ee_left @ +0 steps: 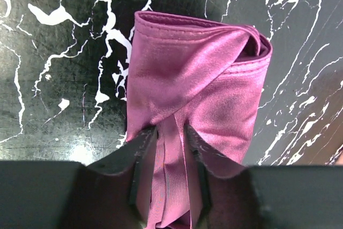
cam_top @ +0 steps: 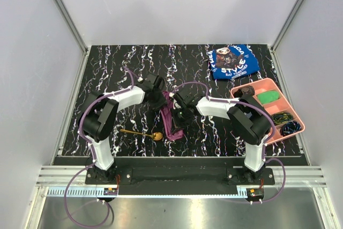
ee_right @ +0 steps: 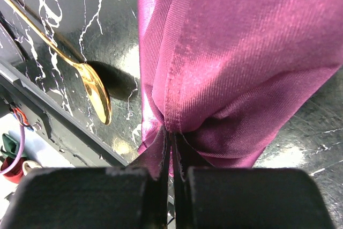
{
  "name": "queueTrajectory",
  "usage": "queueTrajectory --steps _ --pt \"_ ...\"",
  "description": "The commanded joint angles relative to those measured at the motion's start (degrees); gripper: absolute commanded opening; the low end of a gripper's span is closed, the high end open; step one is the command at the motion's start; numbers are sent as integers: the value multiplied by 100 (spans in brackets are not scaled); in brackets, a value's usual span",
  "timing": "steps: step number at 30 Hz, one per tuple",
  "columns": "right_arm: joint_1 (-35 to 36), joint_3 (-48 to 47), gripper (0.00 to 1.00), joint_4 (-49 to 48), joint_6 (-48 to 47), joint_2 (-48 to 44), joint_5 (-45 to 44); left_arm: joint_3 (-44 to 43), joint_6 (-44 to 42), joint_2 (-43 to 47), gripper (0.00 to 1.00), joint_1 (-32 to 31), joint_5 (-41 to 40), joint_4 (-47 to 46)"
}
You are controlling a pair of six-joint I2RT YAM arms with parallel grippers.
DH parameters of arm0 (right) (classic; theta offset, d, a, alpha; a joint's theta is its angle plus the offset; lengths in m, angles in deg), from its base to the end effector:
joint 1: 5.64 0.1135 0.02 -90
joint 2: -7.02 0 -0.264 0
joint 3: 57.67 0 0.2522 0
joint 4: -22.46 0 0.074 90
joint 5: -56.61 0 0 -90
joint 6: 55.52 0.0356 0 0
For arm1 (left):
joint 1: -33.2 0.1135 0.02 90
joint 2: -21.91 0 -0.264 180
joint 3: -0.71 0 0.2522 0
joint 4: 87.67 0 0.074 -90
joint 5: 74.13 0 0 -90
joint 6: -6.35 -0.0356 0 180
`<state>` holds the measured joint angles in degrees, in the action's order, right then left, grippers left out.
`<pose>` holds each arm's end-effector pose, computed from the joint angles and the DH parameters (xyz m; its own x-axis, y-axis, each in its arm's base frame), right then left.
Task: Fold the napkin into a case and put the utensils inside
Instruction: Fold the 2/3-rectangle-folded napkin at the center of the board.
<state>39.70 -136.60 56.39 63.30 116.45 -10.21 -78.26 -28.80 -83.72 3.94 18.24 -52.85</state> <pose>0.2509 0.2739 0.1382 -0.9283 -0.3089 -0.2070 -0.3719 0.7695 0.5192 0.3211 -0.1816 0.1583 -0.8547 -0.4576 -0.2452 -0.3357 0.8474 -0.4113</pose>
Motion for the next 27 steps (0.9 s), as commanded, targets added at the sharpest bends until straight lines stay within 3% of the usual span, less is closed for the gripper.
queueTrajectory --steps 1,6,14,27 --pt "1 171 0 93 -131 325 -420 -185 -71 -55 24 -19 -376 -190" --pt "1 206 0 93 -122 325 -437 -299 -412 -20 0 -10 -430 -181" --pt "10 391 0 49 -131 202 -428 -370 -1099 499 0 51 -835 30" --pt "19 620 0 -250 -78 193 -33 -202 -1415 121 0 350 -765 -172"
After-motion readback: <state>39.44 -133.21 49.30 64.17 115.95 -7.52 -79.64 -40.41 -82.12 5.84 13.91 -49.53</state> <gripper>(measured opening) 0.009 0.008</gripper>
